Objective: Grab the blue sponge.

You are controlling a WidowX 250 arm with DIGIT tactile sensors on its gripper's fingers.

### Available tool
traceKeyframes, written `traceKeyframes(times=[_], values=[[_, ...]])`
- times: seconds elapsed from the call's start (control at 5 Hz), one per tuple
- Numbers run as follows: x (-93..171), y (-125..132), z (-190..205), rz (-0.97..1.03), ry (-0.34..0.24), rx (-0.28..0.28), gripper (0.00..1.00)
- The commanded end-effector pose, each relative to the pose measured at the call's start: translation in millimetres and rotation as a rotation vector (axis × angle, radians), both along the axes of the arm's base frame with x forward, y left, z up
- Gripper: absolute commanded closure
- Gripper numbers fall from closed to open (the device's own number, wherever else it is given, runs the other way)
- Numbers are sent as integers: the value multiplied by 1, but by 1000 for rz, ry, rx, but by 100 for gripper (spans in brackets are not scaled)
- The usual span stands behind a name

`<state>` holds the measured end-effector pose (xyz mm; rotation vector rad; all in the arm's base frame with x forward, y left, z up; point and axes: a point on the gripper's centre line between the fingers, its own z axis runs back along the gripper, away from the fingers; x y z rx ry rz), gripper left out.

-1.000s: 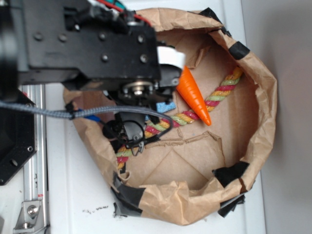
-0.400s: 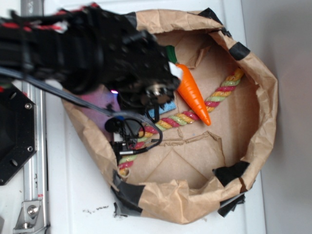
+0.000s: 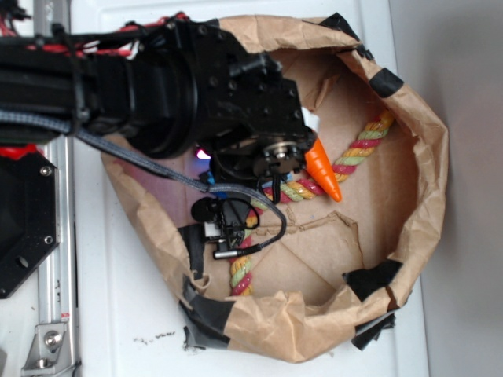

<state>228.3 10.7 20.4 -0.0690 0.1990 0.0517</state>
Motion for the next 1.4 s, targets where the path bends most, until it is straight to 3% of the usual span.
traceKeyframes(times=[0.0, 0.2, 0.4, 0.8, 1.2], values=[[9, 12, 34, 26, -141, -2, 0], [8, 13, 35, 68, -155, -40, 0], [12, 14, 26, 59, -134, -15, 0], [15, 5, -19, -6, -28, -9, 0], [16, 0, -23, -5, 17, -36, 0]])
